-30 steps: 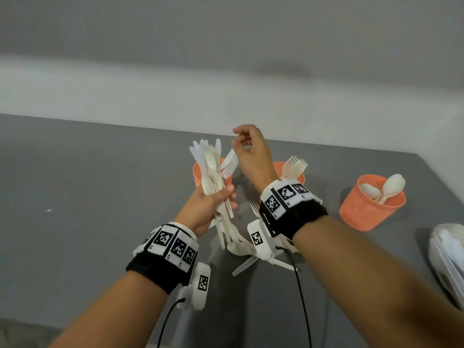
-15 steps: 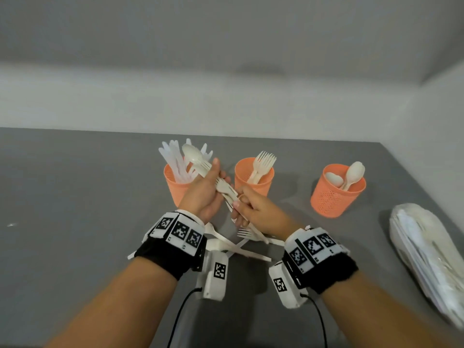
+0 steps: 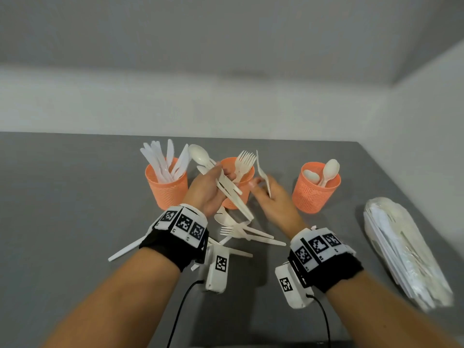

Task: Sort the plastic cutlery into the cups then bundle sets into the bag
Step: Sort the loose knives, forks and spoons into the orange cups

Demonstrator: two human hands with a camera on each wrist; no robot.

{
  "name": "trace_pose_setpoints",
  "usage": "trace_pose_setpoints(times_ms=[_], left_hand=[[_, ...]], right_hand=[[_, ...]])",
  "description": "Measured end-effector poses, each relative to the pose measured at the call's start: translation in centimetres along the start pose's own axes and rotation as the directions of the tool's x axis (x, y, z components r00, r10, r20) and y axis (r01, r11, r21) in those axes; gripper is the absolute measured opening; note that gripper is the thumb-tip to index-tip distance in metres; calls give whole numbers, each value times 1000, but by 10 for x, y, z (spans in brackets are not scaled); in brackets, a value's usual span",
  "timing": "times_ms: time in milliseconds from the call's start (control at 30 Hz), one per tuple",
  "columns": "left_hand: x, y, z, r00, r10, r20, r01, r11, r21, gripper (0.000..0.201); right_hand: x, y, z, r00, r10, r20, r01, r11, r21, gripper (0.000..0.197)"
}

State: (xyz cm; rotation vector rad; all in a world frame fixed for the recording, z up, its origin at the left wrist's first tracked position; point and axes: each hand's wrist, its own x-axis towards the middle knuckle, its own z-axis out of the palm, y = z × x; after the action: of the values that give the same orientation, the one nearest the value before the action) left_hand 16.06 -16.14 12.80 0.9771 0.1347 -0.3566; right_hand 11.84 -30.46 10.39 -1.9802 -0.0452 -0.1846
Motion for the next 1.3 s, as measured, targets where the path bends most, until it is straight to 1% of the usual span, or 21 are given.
trace_pose_setpoints(times_ms=[67, 133, 200, 267, 300, 367, 400, 467, 533, 600, 733, 833, 933, 967, 1033, 1067, 1133, 1200, 1233, 1267, 1300], left_hand=[[-1, -7, 0, 998, -14, 62, 4, 988, 156, 25], [-5, -13, 6, 988, -6, 157, -39, 959, 282, 21], [-10, -17, 12, 972, 40, 233, -118, 935, 335, 18], [-8, -20, 13, 963, 66, 263, -148, 941, 303, 26], [-8, -20, 11, 964, 71, 257, -144, 951, 275, 27], [-9, -17, 6, 974, 67, 215, -115, 969, 219, 18], [-11, -14, 3, 983, 53, 175, -87, 978, 192, 18], [-11, -10, -4, 995, 31, 97, -51, 977, 207, 28], [-9, -8, -13, 996, 58, 67, -74, 959, 274, 32], [-6, -8, -22, 995, 83, 57, -96, 951, 293, 30], [-6, -6, -31, 992, 108, 72, -125, 939, 322, 33], [-10, -3, -34, 993, 109, 53, -121, 931, 345, 31], [-13, 0, -36, 992, 115, 45, -124, 918, 376, 34], [-14, 0, -37, 992, 119, 40, -125, 916, 380, 36], [-13, 1, -37, 992, 121, 37, -126, 917, 378, 36], [-13, 1, -37, 992, 121, 38, -126, 917, 378, 35], [-11, 1, -37, 993, 116, 33, -120, 919, 377, 30], [-8, 0, -37, 995, 99, 15, -97, 922, 376, 24], [-8, -1, -36, 996, 91, 15, -90, 920, 381, 23], [-7, -1, -33, 996, 88, 29, -92, 915, 392, 24], [-8, -2, -30, 995, 88, 56, -103, 909, 404, 23]], right_hand=[[5, -11, -4, 995, -77, -69, 78, 997, 18, 7], [12, -21, -1, 987, -147, -67, 149, 988, 26, 4], [20, -25, 6, 987, -135, -86, 138, 990, 25, 2], [28, -23, 11, 993, -72, -94, 80, 993, 90, 12], [30, -21, 12, 997, -32, -76, 43, 987, 156, 16], [32, -19, 12, 999, 33, -27, -24, 963, 268, 17], [34, -17, 10, 998, 55, -28, -45, 956, 290, 17], [43, -17, 5, 991, 84, -101, -49, 949, 312, 17], [54, -26, -1, 980, 69, -185, 6, 925, 380, 17], [66, -39, -7, 967, 28, -252, 96, 880, 465, 15], [91, -53, -2, 928, -37, -371, 213, 870, 444, 7], [102, -52, 16, 931, -47, -362, 211, 880, 426, 11], [104, -43, 32, 954, -24, -300, 156, 892, 425, 6], [105, -38, 35, 963, -6, -271, 125, 897, 424, 7], [104, -31, 38, 976, 32, -213, 49, 929, 366, 22], [102, -28, 38, 978, 31, -205, 39, 944, 329, 30], [100, -27, 36, 967, -48, -250, 109, 966, 234, 41], [92, -33, 33, 937, -166, -307, 213, 969, 128, 43], [86, -38, 32, 931, -201, -306, 247, 961, 122, 42], [79, -42, 30, 946, -189, -263, 237, 958, 163, 44], [71, -47, 30, 975, -143, -168, 179, 958, 223, 49]])
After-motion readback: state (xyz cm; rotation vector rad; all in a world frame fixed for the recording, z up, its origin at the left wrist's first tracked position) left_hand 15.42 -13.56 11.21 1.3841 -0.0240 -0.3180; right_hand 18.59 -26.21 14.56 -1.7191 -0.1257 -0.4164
